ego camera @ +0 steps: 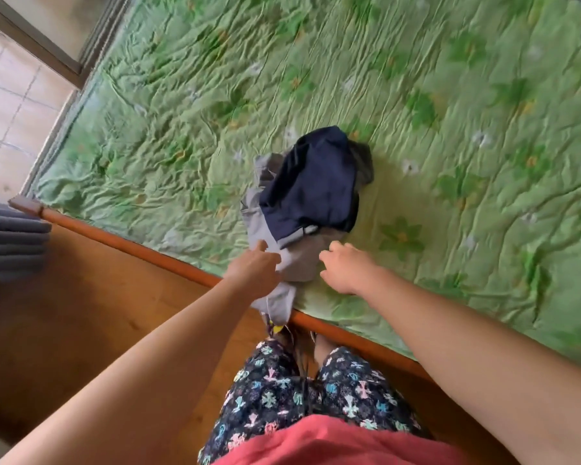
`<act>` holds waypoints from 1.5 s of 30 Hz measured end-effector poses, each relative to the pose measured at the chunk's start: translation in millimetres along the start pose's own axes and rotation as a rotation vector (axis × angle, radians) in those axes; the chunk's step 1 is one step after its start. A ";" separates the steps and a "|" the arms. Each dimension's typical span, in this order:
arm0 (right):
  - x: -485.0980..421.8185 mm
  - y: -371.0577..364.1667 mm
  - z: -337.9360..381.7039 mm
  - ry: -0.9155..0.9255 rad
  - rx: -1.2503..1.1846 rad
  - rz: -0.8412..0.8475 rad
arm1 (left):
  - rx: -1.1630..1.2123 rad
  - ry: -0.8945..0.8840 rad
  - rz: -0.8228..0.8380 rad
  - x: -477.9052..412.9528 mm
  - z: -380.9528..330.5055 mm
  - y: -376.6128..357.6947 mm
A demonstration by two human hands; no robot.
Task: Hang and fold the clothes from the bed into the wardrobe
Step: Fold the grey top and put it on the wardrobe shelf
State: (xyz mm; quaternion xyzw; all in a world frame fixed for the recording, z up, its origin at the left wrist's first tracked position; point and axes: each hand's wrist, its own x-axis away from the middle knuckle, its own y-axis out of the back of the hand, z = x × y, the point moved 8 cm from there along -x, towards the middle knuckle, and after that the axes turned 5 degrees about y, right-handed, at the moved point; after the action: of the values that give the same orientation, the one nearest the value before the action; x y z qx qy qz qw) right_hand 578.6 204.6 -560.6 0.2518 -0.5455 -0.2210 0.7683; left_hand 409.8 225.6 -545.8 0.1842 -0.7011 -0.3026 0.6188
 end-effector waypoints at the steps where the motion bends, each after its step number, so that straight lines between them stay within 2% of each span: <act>1: -13.0 -5.3 1.6 0.011 0.007 0.007 | -0.007 -0.004 0.018 -11.5 1.3 -7.1; 8: -88.7 -21.3 -5.7 -0.013 -0.016 -0.032 | -0.102 -0.089 0.143 -85.5 -4.2 -40.9; 13: -124.2 -7.7 -16.3 -0.048 -0.056 -0.247 | -0.045 -0.143 0.101 -117.5 -2.2 -40.2; 15: -134.1 -1.2 -20.1 -0.069 -0.092 -0.296 | 0.085 -0.146 -0.050 -122.7 0.5 -19.5; 18: -137.0 12.9 -18.5 -0.078 -0.132 -0.382 | 0.419 -0.107 -0.267 -118.1 12.8 22.1; 22: -113.2 61.8 -17.6 -0.106 -0.375 -0.639 | 0.703 -0.072 -0.354 -103.3 23.8 73.7; 26: -63.6 136.8 -11.5 -0.051 -0.471 -0.865 | 0.957 -0.065 -0.403 -77.1 22.5 136.4; 29: -14.2 195.1 -9.2 -0.047 -0.486 -0.969 | 1.093 -0.180 -0.441 -43.9 5.3 199.2; 33: 66.1 266.8 -4.4 -0.029 -0.557 -1.137 | 1.161 -0.408 -0.491 15.1 -25.6 292.9; 36: 118.7 301.6 0.8 0.009 -0.713 -1.158 | 1.196 -0.537 -0.540 62.9 -46.6 359.8; 40: 183.2 320.4 0.3 0.023 -0.885 -1.279 | 1.305 -0.737 -0.462 122.9 -80.5 422.6; 45: 226.7 300.5 -10.2 -0.156 -0.751 -1.283 | 1.232 -0.985 -0.353 193.2 -135.2 457.6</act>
State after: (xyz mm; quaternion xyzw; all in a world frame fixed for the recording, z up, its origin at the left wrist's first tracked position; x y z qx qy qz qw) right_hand 677.4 299.8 -209.9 0.2250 -0.2323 -0.8144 0.4819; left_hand 563.3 419.5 -94.3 0.4457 -0.8946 -0.0015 -0.0309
